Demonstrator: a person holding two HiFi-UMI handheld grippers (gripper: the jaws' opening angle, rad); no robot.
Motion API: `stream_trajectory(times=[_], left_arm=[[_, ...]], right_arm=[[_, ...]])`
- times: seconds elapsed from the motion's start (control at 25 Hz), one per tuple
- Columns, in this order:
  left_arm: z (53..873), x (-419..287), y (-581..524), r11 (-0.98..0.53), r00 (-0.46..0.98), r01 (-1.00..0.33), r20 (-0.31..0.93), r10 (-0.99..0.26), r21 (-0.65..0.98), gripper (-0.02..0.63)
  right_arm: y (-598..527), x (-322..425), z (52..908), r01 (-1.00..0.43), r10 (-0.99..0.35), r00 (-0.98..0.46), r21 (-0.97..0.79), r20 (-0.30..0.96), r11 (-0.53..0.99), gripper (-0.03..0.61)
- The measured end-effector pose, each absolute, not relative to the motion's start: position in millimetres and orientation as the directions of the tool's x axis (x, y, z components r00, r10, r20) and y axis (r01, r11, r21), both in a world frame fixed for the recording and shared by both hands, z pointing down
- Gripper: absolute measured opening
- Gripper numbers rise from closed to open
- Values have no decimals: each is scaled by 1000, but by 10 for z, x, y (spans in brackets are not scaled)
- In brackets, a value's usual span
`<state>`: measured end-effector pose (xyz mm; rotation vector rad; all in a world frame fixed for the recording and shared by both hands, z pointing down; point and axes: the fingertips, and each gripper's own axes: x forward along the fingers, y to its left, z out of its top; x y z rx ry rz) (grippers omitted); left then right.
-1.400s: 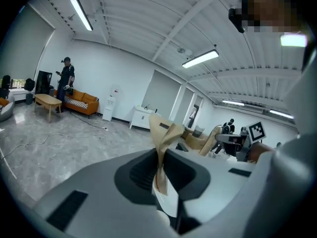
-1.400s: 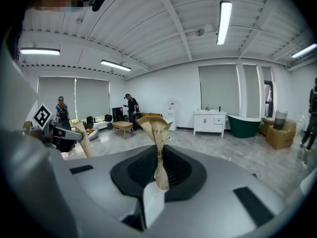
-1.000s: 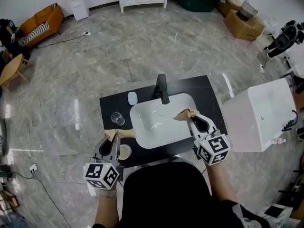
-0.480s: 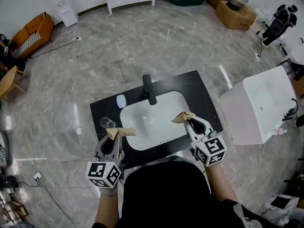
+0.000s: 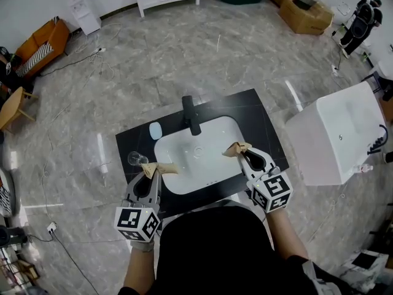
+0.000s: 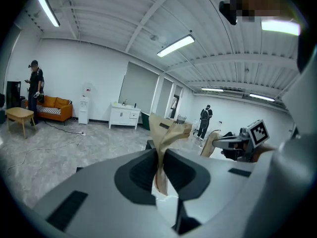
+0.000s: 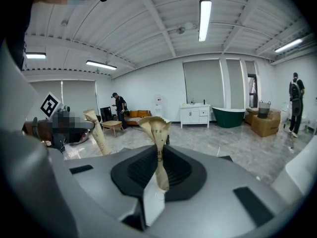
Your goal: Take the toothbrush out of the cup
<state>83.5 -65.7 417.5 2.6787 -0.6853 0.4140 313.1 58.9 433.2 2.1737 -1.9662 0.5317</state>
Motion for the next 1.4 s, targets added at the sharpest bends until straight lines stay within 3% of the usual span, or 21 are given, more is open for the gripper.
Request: stream_trajectory(times=[1.4], left_arm=[[4198,462,-741,-811,829,-527,368,-422,256,49]], right_arm=[[440,2733,4296,-992,-932,40,-96,360,-80,50]])
